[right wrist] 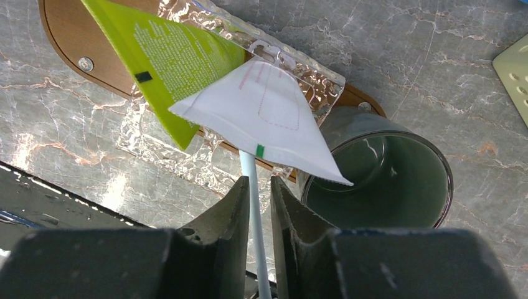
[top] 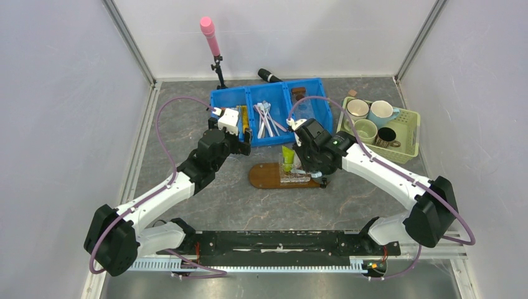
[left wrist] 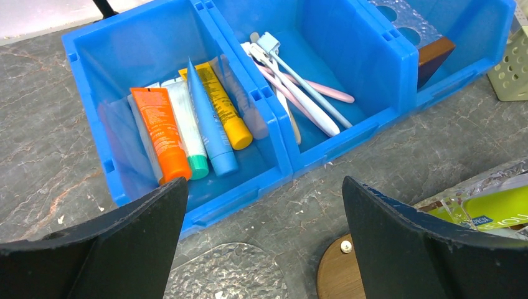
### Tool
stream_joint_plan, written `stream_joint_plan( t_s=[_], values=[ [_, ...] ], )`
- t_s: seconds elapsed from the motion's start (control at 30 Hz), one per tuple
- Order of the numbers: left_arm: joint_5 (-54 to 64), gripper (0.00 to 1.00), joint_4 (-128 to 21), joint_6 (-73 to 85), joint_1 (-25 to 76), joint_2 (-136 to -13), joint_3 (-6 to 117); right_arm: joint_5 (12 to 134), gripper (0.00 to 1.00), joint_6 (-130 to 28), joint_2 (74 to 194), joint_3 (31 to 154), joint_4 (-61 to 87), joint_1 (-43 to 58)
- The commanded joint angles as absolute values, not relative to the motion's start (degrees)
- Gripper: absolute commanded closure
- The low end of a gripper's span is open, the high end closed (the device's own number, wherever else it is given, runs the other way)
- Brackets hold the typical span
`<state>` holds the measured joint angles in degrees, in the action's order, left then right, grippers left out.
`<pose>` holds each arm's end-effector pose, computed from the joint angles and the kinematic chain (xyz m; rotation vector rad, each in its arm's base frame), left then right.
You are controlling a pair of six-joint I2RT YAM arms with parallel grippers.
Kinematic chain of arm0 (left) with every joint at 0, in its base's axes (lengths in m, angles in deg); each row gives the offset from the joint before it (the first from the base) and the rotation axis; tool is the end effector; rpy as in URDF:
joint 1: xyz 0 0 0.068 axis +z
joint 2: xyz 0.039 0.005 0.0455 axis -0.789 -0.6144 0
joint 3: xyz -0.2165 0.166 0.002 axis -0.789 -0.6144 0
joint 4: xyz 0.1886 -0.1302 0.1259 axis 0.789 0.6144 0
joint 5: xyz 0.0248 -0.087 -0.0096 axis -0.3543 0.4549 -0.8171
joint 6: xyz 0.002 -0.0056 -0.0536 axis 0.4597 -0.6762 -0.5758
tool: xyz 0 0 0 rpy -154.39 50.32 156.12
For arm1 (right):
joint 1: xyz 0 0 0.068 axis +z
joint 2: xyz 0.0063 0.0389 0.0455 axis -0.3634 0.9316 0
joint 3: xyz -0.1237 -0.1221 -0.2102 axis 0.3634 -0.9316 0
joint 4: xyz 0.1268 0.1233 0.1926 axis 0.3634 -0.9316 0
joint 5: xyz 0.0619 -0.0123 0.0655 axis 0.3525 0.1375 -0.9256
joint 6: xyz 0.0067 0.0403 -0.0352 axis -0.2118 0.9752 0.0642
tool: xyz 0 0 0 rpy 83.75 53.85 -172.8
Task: Prepare toiletry sets of a toothbrush and toothpaste on the tray
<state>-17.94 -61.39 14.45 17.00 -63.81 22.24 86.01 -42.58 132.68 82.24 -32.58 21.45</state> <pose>0.2155 -0.1403 0.2716 0.3277 1.8068 -0.2300 0.2075 0.1871 0.2748 -0.5917 2.5728 0.2176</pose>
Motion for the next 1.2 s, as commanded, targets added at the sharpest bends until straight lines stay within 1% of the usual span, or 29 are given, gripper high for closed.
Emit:
stream_joint_plan(
  t_s=[0.0,0.17,0.3,0.57,0.67,0.73,0.83,0.97,1.07,1.17],
  values=[
    [-18.14,0.00,-63.98,15.74,17.28,-62.93,23.93,87.52,0.76,-42.03,132.59,84.97,-31.36,21.93],
    [-18.14,0.00,-63.96,15.74,17.29,-62.76,23.90,87.97,0.74,-41.77,132.55,86.26,-32.38,22.04],
    [-18.06,0.00,-63.87,15.66,17.37,-62.80,23.98,89.07,0.69,-41.68,131.97,88.93,-33.99,22.02],
    [-17.46,0.00,-63.23,13.11,17.72,-62.78,24.77,90.77,0.46,-42.36,127.90,93.59,-36.91,22.02],
    [-16.90,0.00,-60.96,10.86,17.81,-64.36,28.30,94.10,0.36,-43.11,126.18,95.87,-37.81,21.93],
    [-15.80,0.01,-58.18,9.88,17.84,-67.17,32.72,97.39,0.28,-43.58,125.30,97.25,-37.93,21.83],
    [-15.38,0.01,-51.83,7.30,17.88,-73.86,42.33,102.79,0.19,-44.15,124.99,99.00,-38.18,21.29],
    [-15.16,0.02,-41.29,3.05,17.90,-85.30,56.18,107.29,0.15,-44.55,124.90,99.86,-38.18,19.91],
    [-14.78,0.03,-32.72,-1.39,17.90,-94.59,68.26,108.96,0.12,-44.18,124.56,99.13,-37.70,18.71],
    [-16.05,0.05,-26.12,-6.72,17.90,-103.09,76.90,109.50,0.11,-43.68,123.74,97.27,-36.59,17.31]
  ],
)
